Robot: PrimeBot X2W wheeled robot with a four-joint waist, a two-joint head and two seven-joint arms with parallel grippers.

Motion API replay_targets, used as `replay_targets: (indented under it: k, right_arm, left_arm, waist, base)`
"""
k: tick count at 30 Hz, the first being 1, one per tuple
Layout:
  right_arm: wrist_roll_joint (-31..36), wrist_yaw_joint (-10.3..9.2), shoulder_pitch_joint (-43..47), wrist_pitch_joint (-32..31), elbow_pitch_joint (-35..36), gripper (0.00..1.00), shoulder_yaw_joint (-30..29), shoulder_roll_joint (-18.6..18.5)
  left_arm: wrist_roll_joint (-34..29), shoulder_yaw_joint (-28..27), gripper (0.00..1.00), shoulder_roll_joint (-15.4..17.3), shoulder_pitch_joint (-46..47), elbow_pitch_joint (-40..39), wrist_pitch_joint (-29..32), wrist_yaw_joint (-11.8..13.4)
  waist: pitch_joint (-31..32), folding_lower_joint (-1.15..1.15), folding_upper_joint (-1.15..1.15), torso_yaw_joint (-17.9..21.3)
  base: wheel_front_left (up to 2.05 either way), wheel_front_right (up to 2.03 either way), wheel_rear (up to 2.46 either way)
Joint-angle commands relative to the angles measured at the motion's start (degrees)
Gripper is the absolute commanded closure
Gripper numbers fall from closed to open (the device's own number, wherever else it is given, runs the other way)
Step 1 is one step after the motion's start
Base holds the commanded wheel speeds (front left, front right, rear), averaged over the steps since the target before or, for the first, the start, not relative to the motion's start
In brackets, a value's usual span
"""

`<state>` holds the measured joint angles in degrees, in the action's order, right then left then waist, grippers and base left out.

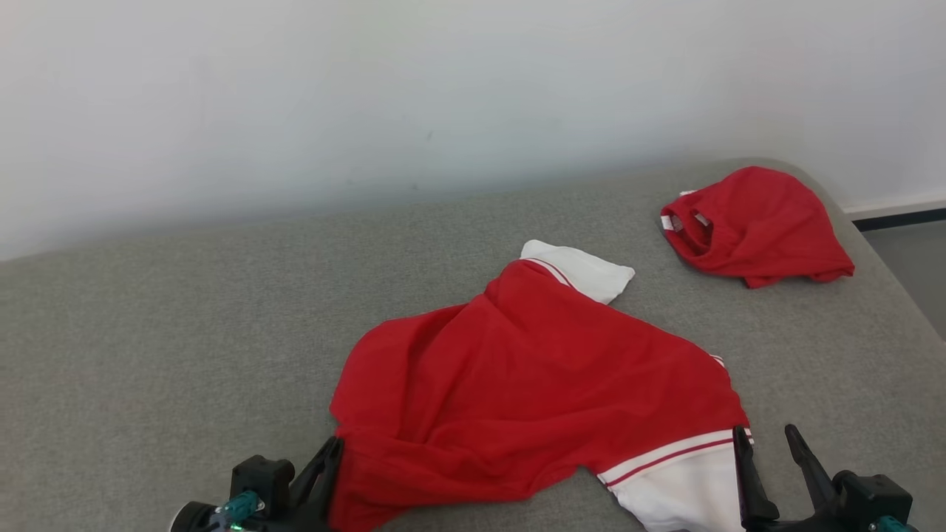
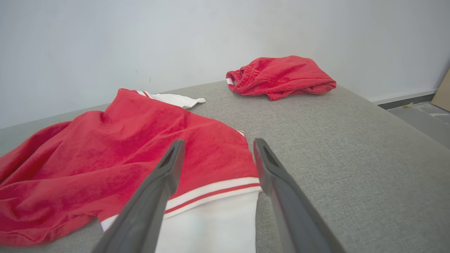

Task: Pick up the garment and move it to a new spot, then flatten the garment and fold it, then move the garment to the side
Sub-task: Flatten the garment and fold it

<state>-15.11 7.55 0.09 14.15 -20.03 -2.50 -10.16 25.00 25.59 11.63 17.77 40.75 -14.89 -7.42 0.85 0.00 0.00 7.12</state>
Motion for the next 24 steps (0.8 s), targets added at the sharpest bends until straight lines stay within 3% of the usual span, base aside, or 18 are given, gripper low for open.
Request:
replay_targets:
  k: [1,5,12,20,21,22,24]
  right_arm:
    - [0.02,-0.13,0.45,0.26,0.12,0.0,0.16,0.03]
    - [-0.14,-0.13,0.87,0.41,0.27,0.0,-0.02,0.16]
    - [-0.51,-0.13,2.01,0.6,0.26,0.0,-0.63,0.41]
    - [-0.55,-0.13,2.58,0.69,0.0,0.0,-1.47,0.45]
    - [-0.49,-0.13,2.55,0.69,-0.01,0.0,-1.51,0.43]
    - [-0.45,-0.13,2.57,0.68,-0.07,0.0,-1.54,0.4]
    - [-0.47,-0.13,2.7,0.57,-0.17,0.0,-1.63,0.24]
  left_arm:
    - [-0.14,-0.34,1.0,0.63,-1.18,-1.91,-0.37,0.19]
    - [-0.87,-1.47,1.0,1.23,-3.44,-6.9,-0.29,1.68]
    - [-1.21,-0.77,1.0,2.16,-15.1,-18.84,0.21,4.88]
    - [1.83,1.18,1.0,-0.1,-25.66,-24.05,2.2,6.6]
    - [1.45,1.32,0.53,-0.08,-25.88,-23.96,2.27,6.96]
    - [1.34,1.49,0.0,-0.26,-26.15,-24.03,2.32,7.08]
    - [1.95,1.26,0.0,-0.87,-26.89,-24.7,1.78,7.36]
  waist:
    - [0.53,0.0,0.0,-0.8]
    - [0.65,0.0,0.0,-1.26]
    - [0.6,0.0,0.0,-1.95]
    - [0.86,0.0,0.0,-2.94]
    - [0.97,0.0,0.0,-3.05]
    - [1.09,0.0,0.0,-3.17]
    - [1.38,0.0,0.0,-3.36]
  base:
    - [0.0,0.0,0.0]
    - [0.0,0.0,0.0]
    - [0.0,0.0,0.0]
    - [0.0,0.0,0.0]
    - [0.0,0.0,0.0]
    - [0.0,0.0,0.0]
    - [0.0,0.0,0.0]
